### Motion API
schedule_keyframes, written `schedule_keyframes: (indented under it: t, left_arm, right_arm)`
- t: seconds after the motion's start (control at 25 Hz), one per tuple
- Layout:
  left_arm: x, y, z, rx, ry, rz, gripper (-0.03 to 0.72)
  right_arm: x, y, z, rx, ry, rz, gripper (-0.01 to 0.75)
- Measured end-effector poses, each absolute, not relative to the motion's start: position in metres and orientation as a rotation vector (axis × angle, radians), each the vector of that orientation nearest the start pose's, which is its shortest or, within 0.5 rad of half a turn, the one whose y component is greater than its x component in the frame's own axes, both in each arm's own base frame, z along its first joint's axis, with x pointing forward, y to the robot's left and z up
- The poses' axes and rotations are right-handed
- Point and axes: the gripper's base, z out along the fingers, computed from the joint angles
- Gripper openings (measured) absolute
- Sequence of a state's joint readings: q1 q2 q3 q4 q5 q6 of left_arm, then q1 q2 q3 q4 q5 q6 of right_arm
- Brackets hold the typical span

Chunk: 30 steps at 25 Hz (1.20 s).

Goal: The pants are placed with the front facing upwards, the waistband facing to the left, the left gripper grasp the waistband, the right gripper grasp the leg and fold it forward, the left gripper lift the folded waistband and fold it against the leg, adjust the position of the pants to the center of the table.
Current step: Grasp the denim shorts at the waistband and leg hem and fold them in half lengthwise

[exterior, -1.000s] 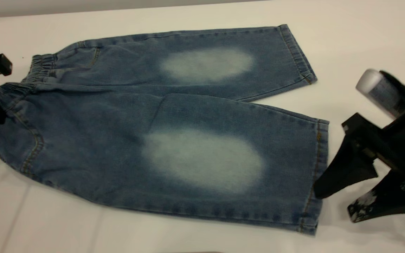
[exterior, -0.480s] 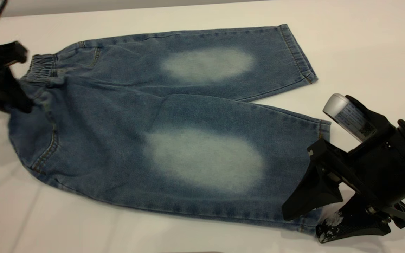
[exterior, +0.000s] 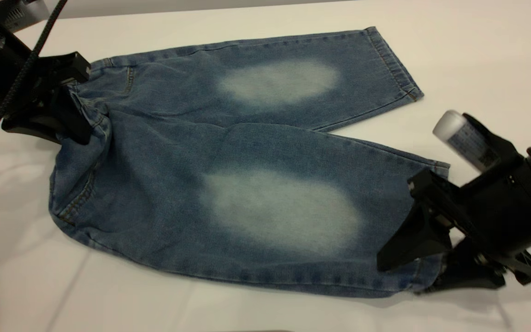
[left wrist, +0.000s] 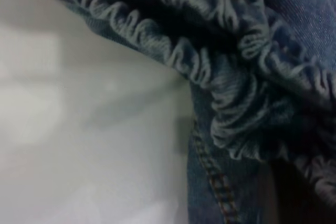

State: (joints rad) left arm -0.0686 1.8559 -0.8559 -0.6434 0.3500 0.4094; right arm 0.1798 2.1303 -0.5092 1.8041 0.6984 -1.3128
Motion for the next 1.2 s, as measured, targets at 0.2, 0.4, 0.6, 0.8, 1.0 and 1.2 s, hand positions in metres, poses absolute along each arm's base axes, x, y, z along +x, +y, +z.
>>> schedule_keyframes:
  t: [0.2, 0.4, 0.6, 0.8, 1.0, 1.2]
  left_arm:
    - [0.316, -0.042, 0.115, -0.132, 2.789, -0.370, 0.078]
    - [0.314, -0.043, 0.115, -0.126, 2.811, -0.390, 0.078]
    - [0.312, -0.045, 0.114, -0.117, 2.828, -0.406, 0.078]
    - [0.307, -0.063, 0.114, -0.036, 2.861, -0.439, 0.078]
    - [0.300, -0.081, 0.120, -0.035, 2.887, -0.502, 0.078]
    - [0.298, -0.082, 0.152, -0.058, 2.796, -0.549, 0.078]
  right_arm:
    - [0.216, 0.095, 0.021, 0.398, 2.954, 1.051, 0.057]
    - [0.220, 0.084, 0.031, 0.348, 2.931, 1.065, 0.025]
    - [0.240, 0.043, 0.059, 0.502, 2.745, 1.071, 0.025]
    - [0.257, 0.016, 0.073, 0.599, 2.644, 1.109, 0.025]
    - [0.290, 0.019, 0.100, 0.503, 2.543, 1.313, 0.025]
    - [0.332, 0.016, 0.133, 0.437, 2.448, 1.379, 0.025]
